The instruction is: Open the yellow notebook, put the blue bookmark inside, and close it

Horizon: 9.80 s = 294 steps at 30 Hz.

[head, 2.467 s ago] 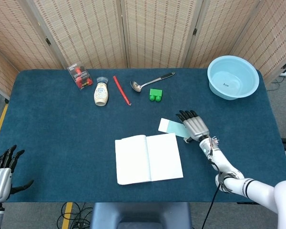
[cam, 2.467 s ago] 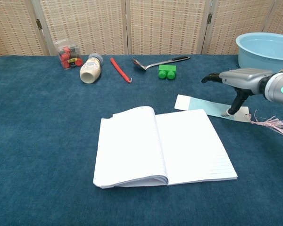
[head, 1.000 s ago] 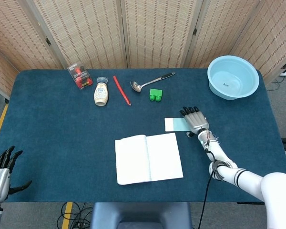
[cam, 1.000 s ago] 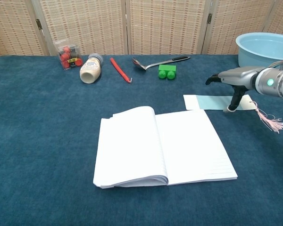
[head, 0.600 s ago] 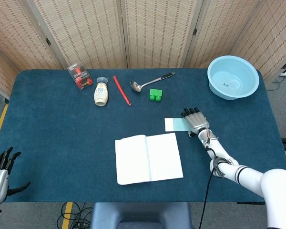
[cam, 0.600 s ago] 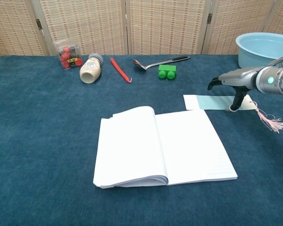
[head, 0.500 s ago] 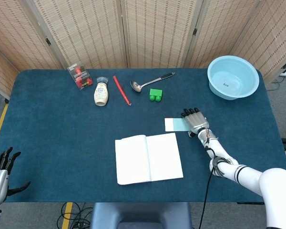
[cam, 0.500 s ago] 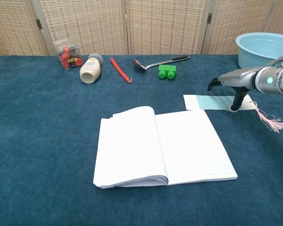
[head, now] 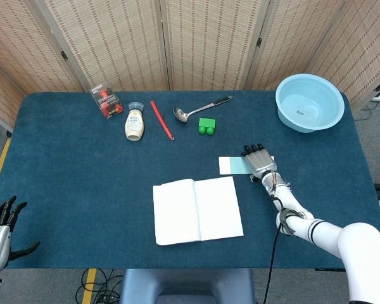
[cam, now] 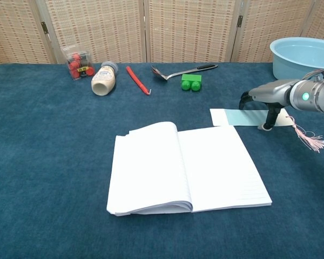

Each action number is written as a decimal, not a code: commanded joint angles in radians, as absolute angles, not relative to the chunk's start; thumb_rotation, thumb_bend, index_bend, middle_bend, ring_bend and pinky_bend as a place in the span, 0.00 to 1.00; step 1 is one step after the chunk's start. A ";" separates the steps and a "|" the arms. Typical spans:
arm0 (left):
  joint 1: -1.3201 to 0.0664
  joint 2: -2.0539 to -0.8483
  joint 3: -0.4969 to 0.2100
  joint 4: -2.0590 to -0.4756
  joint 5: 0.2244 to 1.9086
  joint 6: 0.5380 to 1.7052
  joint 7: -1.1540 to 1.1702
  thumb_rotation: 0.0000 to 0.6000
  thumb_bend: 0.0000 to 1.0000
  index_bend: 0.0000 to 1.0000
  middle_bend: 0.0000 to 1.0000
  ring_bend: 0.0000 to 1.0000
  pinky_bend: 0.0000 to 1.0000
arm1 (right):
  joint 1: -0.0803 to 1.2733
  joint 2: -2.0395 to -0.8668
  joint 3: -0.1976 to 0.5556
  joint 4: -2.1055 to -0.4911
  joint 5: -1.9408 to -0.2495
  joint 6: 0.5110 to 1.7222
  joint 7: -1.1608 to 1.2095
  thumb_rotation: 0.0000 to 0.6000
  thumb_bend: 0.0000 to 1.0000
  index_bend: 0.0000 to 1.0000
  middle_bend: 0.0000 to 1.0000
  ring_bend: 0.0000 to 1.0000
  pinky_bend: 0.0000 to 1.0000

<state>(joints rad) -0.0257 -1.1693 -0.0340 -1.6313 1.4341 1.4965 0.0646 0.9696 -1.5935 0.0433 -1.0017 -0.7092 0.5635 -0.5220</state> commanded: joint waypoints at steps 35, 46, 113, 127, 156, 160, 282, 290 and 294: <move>-0.024 -1.175 -0.035 -1.611 1.434 1.491 0.041 1.00 0.07 0.15 0.04 0.04 0.15 | 0.913 -1.605 0.066 -0.997 -0.843 0.643 -0.433 1.00 0.32 0.28 0.08 0.00 0.00; -0.023 -1.172 -0.036 -1.616 1.435 1.495 0.045 1.00 0.07 0.15 0.04 0.04 0.15 | 0.895 -1.512 0.132 -1.100 -1.105 0.749 -0.205 1.00 0.32 0.30 0.10 0.00 0.00; -0.011 -1.155 -0.031 -1.639 1.422 1.493 0.066 1.00 0.07 0.15 0.04 0.04 0.15 | 1.004 -1.685 -0.264 -0.514 -2.085 1.353 0.377 1.00 0.26 0.30 0.12 0.00 0.00; -0.010 -1.157 -0.029 -1.639 1.420 1.488 0.066 1.00 0.07 0.15 0.04 0.04 0.15 | 0.989 -1.782 -0.360 -0.295 -2.144 1.457 0.396 1.00 0.25 0.31 0.12 0.00 0.00; -0.011 -1.161 -0.029 -1.640 1.421 1.486 0.067 1.00 0.07 0.15 0.04 0.04 0.15 | 0.977 -1.796 -0.419 -0.232 -2.118 1.477 0.353 1.00 0.24 0.14 0.00 0.00 0.00; -0.011 -1.161 -0.029 -1.641 1.421 1.486 0.066 1.00 0.07 0.15 0.04 0.04 0.14 | 0.979 -1.797 -0.418 -0.233 -2.111 1.478 0.350 1.00 0.24 0.06 0.00 0.00 0.00; -0.017 -1.150 -0.020 -1.656 1.450 1.494 0.063 1.00 0.07 0.15 0.04 0.04 0.14 | 0.760 -1.531 -0.067 -1.368 -1.630 0.986 0.017 1.00 0.05 0.00 0.00 0.00 0.00; -0.021 -1.151 -0.020 -1.658 1.453 1.488 0.064 1.00 0.07 0.15 0.04 0.04 0.14 | 0.744 -1.535 -0.074 -1.437 -1.613 0.963 -0.016 1.00 0.00 0.00 0.00 0.00 0.00; -0.020 -1.150 -0.020 -1.658 1.452 1.489 0.062 1.00 0.07 0.15 0.04 0.04 0.14 | 0.736 -1.539 -0.080 -1.455 -1.620 0.964 -0.042 1.00 0.00 0.00 0.00 0.00 0.00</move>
